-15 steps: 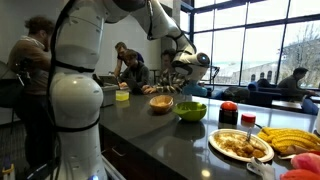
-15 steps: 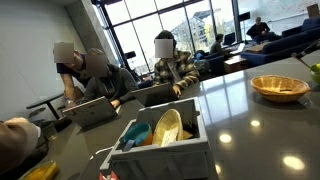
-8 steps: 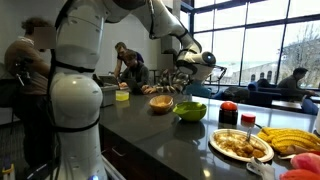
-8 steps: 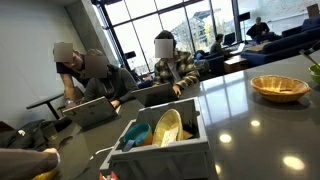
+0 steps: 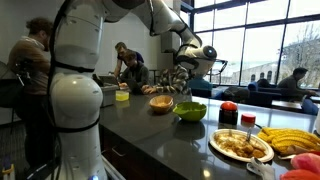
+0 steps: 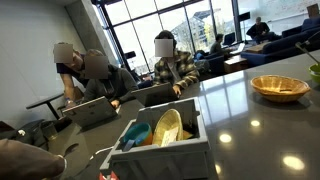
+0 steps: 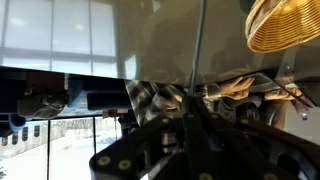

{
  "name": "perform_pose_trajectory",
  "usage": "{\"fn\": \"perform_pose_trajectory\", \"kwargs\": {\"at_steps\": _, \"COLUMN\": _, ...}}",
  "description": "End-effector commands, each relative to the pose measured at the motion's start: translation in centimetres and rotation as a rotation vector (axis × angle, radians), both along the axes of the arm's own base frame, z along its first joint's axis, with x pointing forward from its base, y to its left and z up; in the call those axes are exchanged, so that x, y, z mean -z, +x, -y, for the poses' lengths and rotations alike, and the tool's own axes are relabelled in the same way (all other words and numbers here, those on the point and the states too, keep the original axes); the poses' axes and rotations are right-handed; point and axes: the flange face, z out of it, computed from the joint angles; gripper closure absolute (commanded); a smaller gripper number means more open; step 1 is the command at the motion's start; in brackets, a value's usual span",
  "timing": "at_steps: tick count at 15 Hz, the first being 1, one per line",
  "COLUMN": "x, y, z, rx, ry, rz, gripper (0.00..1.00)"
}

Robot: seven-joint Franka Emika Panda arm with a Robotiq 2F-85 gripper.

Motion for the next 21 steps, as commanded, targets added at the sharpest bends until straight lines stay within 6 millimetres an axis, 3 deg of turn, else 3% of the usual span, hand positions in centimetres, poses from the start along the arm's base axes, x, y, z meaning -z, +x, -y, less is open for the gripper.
{"fn": "perform_pose_trajectory", "kwargs": {"at_steps": 1, "x": -1.4, "y": 0.4, "z": -0.1, "rx": -0.076, "ry": 0.124, "rz": 0.044, "gripper": 0.99}}
{"fn": "perform_pose_trajectory", "kwargs": {"at_steps": 6, "x": -2.1, "y": 0.1, "z": 1.4, "rx": -0.199, "ry": 0.326, "rz": 0.095, "gripper": 0.99}}
{"fn": "perform_pose_trajectory", "kwargs": {"at_steps": 10, "x": -1.2, "y": -0.8, "z": 3.9, "rx": -0.259, "ry": 0.401, "rz": 0.104, "gripper": 0.99}}
{"fn": "perform_pose_trajectory", "kwargs": {"at_steps": 15, "x": 0.0, "y": -0.8, "z": 4.7, "rx": -0.328, "ry": 0.444, "rz": 0.162, "gripper": 0.99}}
{"fn": "perform_pose_trajectory", "kwargs": {"at_steps": 21, "x": 1.8, "y": 0.7, "z": 5.0, "rx": -0.289, "ry": 0.461, "rz": 0.172, "gripper": 0.99}}
